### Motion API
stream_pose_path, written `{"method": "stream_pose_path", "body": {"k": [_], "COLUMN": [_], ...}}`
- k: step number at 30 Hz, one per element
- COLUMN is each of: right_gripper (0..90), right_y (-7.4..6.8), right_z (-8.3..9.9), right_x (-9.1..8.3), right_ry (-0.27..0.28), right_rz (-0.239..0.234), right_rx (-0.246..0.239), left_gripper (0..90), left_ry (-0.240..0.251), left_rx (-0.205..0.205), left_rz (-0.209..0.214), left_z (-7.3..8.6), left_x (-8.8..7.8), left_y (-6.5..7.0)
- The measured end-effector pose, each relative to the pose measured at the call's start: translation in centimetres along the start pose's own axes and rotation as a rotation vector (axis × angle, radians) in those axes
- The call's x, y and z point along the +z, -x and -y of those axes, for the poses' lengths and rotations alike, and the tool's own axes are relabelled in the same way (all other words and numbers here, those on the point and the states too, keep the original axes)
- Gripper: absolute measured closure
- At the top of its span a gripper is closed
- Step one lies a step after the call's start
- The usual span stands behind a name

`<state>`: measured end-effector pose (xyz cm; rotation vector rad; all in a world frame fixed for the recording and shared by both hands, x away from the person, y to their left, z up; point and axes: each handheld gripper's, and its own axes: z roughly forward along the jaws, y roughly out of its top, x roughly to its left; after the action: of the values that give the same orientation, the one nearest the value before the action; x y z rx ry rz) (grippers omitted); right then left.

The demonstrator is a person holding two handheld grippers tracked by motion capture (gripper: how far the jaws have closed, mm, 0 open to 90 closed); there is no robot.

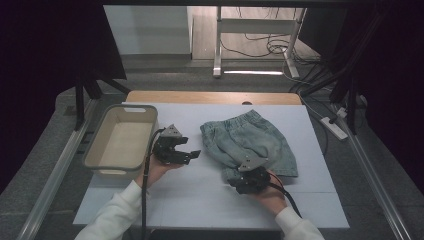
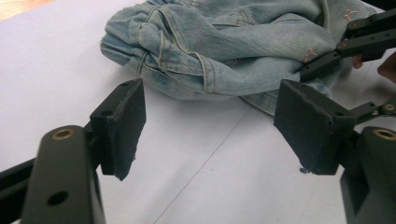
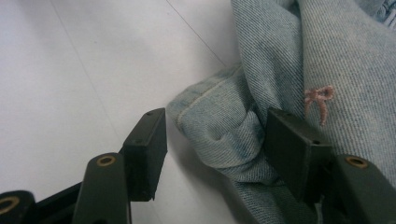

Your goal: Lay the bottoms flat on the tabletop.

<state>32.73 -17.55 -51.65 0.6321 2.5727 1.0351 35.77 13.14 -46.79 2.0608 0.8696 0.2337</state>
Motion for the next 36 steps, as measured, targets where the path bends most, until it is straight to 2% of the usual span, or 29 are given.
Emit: {"method": "stream_pose_path", "body": {"k": [5,7,10,13,18,21,28,31,36], "right_gripper": [39.2,41.9,50.2,64.2,75.5,77.8,78.7,78.9,79.0], "right_y": [0.1,0.1,0.2,0.6,1.2,1.1,0.3,-0.1,-0.9], "right_z": [0.1,0.1,0.1,0.2,0.1,-0.2,-2.2,-2.9,-3.9], "right_x": [0.5,0.7,1.0,1.0,0.6,-0.3,-4.2,-5.4,-7.5], "right_ry": [-0.022,-0.027,-0.045,-0.044,-0.024,0.011,0.162,0.195,0.271], "right_rz": [0.011,0.026,0.052,0.066,0.047,0.046,0.042,0.047,0.019], "right_rx": [-0.013,-0.016,-0.028,-0.021,0.001,-0.006,-0.011,-0.032,-0.051], "left_gripper": [26.0,26.0,25.9,25.9,25.9,26.0,26.3,26.1,26.1], "left_ry": [0.0,-0.001,-0.003,-0.001,-0.001,-0.001,-0.004,-0.001,0.0], "left_rx": [0.001,-0.002,-0.003,-0.003,-0.002,-0.001,-0.002,0.001,-0.001], "left_rz": [-0.006,-0.007,-0.009,-0.01,-0.01,-0.013,-0.02,-0.021,-0.025], "left_z": [0.0,0.0,0.0,0.1,0.1,0.1,0.1,0.1,0.1], "left_x": [0.0,0.0,0.0,0.0,0.0,-0.1,-0.1,-0.1,-0.2], "left_y": [0.0,-0.1,-0.1,-0.1,-0.1,-0.2,-0.3,-0.2,-0.4]}}
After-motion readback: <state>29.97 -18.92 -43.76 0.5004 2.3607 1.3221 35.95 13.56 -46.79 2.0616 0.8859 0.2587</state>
